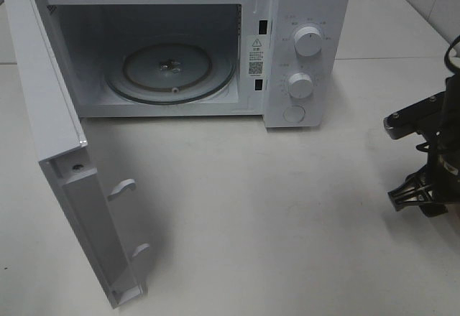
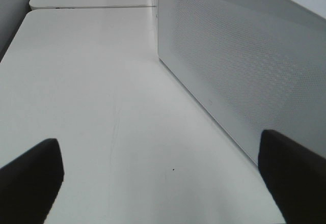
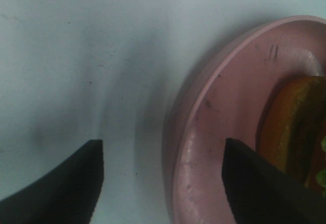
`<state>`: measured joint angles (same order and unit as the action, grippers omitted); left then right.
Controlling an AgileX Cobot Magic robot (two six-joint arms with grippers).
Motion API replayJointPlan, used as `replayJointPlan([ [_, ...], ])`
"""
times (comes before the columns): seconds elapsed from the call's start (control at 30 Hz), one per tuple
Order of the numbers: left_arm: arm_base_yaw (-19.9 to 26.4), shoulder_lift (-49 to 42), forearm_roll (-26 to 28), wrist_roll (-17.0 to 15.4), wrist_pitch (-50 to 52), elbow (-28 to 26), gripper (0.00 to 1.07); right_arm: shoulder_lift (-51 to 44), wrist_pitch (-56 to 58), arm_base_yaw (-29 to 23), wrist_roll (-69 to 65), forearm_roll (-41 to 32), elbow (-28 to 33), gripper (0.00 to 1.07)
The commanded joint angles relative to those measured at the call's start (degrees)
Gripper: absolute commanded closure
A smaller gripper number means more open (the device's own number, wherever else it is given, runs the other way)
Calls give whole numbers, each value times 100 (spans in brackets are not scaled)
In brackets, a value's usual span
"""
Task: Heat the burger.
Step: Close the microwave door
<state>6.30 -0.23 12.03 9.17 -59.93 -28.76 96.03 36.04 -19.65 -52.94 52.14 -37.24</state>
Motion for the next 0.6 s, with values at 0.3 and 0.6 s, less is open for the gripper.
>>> replayJointPlan([
  [0.3,17,-120,34,-23,40,23,9,-1490,-178,11,3214,-2504,-29,35],
  [0.6,17,-120,34,-23,40,23,9,-2704,218,11,4756,-4194,-29,29],
])
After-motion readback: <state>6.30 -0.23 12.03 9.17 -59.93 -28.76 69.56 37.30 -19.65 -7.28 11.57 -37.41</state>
